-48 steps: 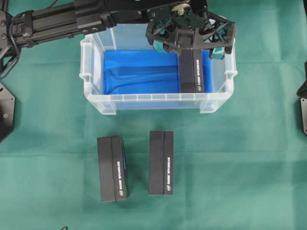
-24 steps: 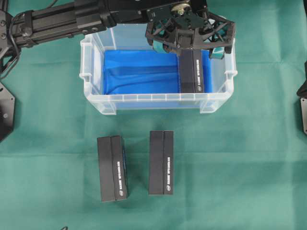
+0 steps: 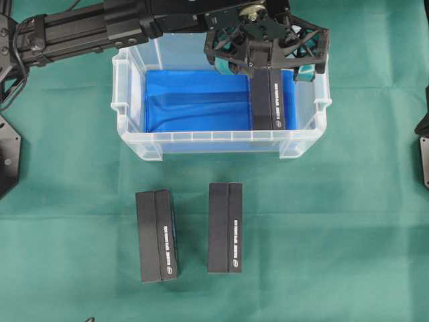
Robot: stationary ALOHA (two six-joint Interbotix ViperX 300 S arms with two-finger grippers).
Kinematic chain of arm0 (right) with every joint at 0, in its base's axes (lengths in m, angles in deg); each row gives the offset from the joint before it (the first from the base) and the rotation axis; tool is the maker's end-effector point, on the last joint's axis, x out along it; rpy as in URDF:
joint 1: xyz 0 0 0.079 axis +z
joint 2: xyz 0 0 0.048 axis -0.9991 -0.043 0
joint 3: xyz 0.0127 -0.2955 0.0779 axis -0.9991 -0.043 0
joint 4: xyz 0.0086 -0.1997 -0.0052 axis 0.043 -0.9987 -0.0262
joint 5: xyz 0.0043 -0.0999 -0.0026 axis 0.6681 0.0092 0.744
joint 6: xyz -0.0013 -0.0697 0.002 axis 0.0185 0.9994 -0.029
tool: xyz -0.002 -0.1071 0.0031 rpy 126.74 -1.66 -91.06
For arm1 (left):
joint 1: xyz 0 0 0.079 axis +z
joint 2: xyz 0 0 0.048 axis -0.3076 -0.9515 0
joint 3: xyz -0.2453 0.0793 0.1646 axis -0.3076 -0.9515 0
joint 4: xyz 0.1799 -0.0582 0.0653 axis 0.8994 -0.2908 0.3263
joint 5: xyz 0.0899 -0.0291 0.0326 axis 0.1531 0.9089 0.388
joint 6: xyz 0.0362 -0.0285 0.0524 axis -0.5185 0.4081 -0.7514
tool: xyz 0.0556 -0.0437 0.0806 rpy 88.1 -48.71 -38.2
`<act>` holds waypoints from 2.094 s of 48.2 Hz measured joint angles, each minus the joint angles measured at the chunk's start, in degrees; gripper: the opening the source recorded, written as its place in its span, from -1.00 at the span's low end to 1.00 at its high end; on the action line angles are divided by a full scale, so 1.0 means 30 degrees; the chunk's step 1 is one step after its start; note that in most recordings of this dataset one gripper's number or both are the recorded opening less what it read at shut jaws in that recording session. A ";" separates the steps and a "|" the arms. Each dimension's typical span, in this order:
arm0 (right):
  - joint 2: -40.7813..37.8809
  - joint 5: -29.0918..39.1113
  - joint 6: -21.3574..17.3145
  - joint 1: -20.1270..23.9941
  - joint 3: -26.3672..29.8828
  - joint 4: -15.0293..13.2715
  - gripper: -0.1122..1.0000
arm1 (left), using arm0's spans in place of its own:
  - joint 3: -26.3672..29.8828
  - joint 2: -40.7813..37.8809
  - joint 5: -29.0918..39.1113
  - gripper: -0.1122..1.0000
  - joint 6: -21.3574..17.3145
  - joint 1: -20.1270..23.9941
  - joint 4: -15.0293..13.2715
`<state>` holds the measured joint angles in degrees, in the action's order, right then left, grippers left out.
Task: Take the box out of the case with the left arm.
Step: 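Move the open left gripper over the right black box in the case, then lower the left gripper around the right box and close on it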
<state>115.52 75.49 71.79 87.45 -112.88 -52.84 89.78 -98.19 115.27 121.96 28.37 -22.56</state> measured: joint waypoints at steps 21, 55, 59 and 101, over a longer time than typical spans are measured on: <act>0.0000 0.0439 0.0000 0.0000 -0.0029 0.0000 -0.77 | -0.0879 0.0000 -0.1670 0.97 -0.0029 -0.0176 -0.0029; 0.0234 0.0820 -0.0059 0.0000 -0.0029 0.0088 -0.77 | -0.4014 0.0850 -0.4277 1.00 0.1787 -0.0527 0.0205; 0.0234 0.0820 -0.0059 0.0000 -0.0029 0.0088 -0.77 | -0.4014 0.0820 -0.4365 1.00 0.1787 -0.0527 0.0264; 0.0205 0.0820 -0.0059 0.0000 0.0000 0.0410 -0.77 | -0.4629 0.0820 -0.4541 1.00 0.1904 -0.0264 0.0820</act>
<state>116.14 77.95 71.61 87.45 -112.88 -51.61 75.89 -95.73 101.64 127.67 27.58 -20.10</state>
